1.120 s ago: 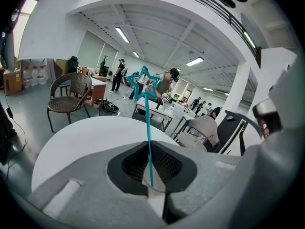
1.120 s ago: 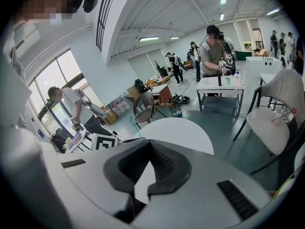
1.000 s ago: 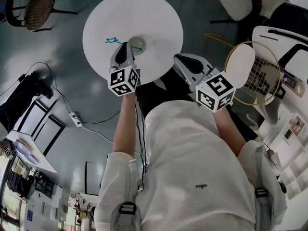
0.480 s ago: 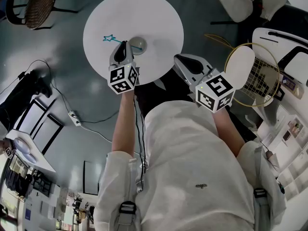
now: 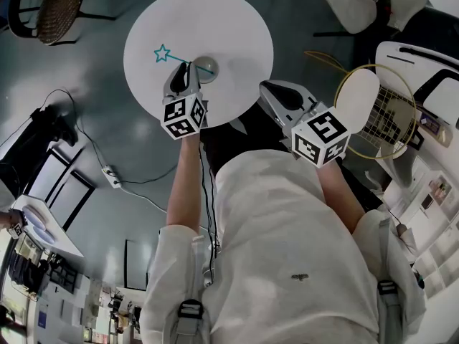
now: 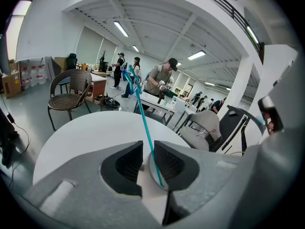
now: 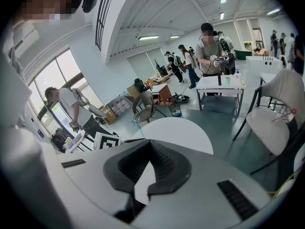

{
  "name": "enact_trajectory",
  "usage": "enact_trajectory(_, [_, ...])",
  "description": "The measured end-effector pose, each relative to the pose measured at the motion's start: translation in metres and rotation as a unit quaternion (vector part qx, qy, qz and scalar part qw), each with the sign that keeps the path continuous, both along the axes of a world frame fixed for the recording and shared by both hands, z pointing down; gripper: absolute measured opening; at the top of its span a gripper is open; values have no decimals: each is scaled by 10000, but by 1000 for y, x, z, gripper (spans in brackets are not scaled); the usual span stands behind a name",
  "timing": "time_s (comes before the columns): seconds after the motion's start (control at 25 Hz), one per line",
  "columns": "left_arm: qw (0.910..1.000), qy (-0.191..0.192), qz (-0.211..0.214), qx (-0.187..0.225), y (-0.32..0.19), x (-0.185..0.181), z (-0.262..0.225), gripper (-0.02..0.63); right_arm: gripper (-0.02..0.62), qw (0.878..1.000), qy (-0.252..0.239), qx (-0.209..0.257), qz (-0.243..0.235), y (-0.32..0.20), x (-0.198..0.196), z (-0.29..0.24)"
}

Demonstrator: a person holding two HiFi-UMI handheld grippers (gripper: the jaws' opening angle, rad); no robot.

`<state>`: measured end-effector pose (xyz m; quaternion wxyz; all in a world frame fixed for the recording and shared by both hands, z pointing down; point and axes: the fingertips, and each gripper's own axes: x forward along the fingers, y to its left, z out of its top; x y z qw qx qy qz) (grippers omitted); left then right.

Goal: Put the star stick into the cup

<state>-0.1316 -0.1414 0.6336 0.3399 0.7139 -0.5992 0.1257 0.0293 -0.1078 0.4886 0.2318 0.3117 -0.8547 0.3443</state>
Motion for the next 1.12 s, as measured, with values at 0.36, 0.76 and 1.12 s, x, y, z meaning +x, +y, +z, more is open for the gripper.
enact_trajectory(0.36, [10000, -9, -5, -1, 0, 9, -1, 67, 8, 10000, -23, 24, 23, 0, 10, -1])
enact_trajectory(0.76, [10000, -66, -10, 68, 5, 5, -19, 67, 8, 9997, -146, 188, -21, -3, 3, -14])
enact_trajectory(1.12, [9994, -222, -180, 178, 21, 1, -50, 67, 8, 9982, -359, 439, -175, -8, -5, -34])
